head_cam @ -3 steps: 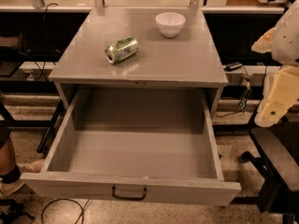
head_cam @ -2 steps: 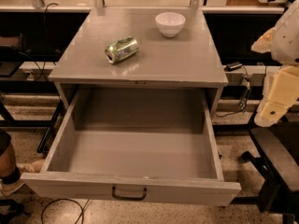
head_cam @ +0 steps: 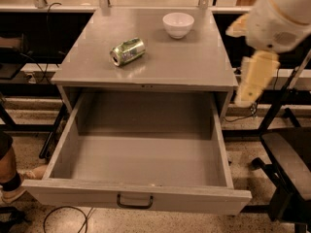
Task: Place green can into top drawer
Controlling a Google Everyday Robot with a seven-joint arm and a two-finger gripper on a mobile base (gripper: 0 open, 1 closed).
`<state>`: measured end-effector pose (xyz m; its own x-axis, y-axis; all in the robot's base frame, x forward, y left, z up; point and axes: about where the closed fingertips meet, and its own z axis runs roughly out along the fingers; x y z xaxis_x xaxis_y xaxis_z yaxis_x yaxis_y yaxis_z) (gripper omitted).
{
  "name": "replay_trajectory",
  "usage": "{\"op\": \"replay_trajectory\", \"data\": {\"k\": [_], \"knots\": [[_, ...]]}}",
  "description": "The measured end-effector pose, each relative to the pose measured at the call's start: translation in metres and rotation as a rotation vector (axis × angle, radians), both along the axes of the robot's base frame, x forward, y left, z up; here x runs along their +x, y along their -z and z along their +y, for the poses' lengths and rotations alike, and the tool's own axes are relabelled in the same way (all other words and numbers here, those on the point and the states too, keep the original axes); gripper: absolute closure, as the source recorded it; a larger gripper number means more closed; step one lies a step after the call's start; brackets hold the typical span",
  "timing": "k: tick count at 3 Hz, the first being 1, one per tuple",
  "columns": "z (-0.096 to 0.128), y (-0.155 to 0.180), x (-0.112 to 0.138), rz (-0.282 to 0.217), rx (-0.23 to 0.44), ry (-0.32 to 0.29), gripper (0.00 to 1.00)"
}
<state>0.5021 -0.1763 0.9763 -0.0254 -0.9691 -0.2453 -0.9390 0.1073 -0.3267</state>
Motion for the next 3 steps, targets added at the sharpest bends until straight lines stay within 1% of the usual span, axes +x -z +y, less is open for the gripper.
{"op": "replay_trajectory", "data": {"k": [1,2,3], "knots": [[0.042,-0.003,0.055,-0.068,0.046,-0.129,0.0],[0.1,0.003,0.106,-0.1,0.068,-0.229,0.0],[0.1,0.003,0.106,-0.1,0.067,-0.229,0.0]]}}
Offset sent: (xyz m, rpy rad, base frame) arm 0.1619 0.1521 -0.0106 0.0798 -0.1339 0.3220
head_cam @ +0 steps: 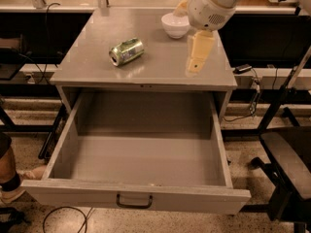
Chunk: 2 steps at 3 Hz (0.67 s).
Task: Place green can into top drawer
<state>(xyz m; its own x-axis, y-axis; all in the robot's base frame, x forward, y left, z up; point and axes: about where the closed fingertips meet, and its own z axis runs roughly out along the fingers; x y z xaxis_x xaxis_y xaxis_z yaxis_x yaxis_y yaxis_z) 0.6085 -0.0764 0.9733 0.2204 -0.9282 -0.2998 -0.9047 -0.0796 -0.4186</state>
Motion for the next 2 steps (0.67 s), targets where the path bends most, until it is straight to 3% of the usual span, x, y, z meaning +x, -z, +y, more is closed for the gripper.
{"op": "replay_trajectory", "data": {"k": [1,2], "knots": [[0.004,0.007,0.006,-0.006,-0.014,-0.007,0.0],[0.014,0.03,0.045,-0.051,-0.059,-0.018,0.0]]}}
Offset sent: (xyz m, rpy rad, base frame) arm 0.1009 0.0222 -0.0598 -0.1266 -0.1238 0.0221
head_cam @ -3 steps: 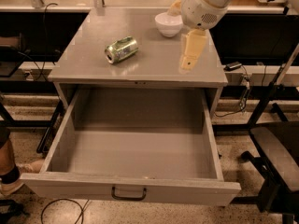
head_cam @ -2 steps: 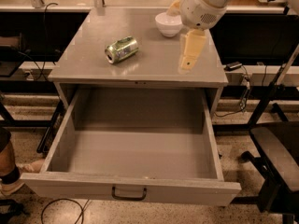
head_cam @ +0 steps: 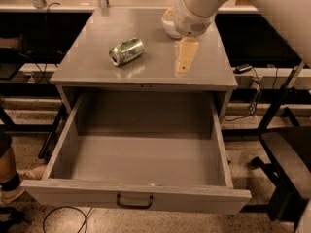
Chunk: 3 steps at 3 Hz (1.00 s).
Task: Place green can into top drawer
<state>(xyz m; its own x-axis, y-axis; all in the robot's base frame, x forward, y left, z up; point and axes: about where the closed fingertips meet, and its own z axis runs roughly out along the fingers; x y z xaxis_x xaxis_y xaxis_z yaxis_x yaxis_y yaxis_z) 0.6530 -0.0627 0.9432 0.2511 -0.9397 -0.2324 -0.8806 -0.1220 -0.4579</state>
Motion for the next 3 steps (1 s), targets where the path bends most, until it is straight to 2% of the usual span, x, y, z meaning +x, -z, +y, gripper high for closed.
{"op": "replay_trajectory", "data": {"k": [1,2,3], "knots": [[0.008,0.02,0.046,-0.054,-0.047,0.01,0.0],[0.026,0.033,0.081,-0.096,-0.082,-0.016,0.0],[0.048,0.043,0.106,-0.116,-0.12,-0.061,0.0]]}}
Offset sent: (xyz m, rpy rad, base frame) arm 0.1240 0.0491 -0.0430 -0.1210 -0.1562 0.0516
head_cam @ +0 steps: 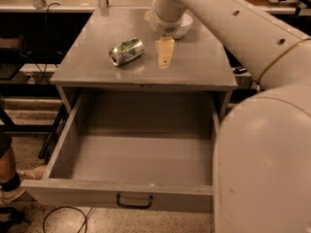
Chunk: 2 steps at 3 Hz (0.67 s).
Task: Place green can into top drawer
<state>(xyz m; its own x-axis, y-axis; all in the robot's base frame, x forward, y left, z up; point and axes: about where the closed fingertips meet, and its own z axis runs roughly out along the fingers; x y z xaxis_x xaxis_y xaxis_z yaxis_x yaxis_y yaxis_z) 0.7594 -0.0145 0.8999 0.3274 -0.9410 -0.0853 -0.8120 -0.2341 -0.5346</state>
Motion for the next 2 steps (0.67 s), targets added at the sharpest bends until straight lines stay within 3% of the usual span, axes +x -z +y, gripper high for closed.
{"op": "replay_trajectory", "data": {"k": [1,2], "knots": [[0.024,0.008,0.019,-0.005,-0.024,-0.048,0.0],[0.054,0.012,0.032,0.001,0.027,-0.115,0.0]]}}
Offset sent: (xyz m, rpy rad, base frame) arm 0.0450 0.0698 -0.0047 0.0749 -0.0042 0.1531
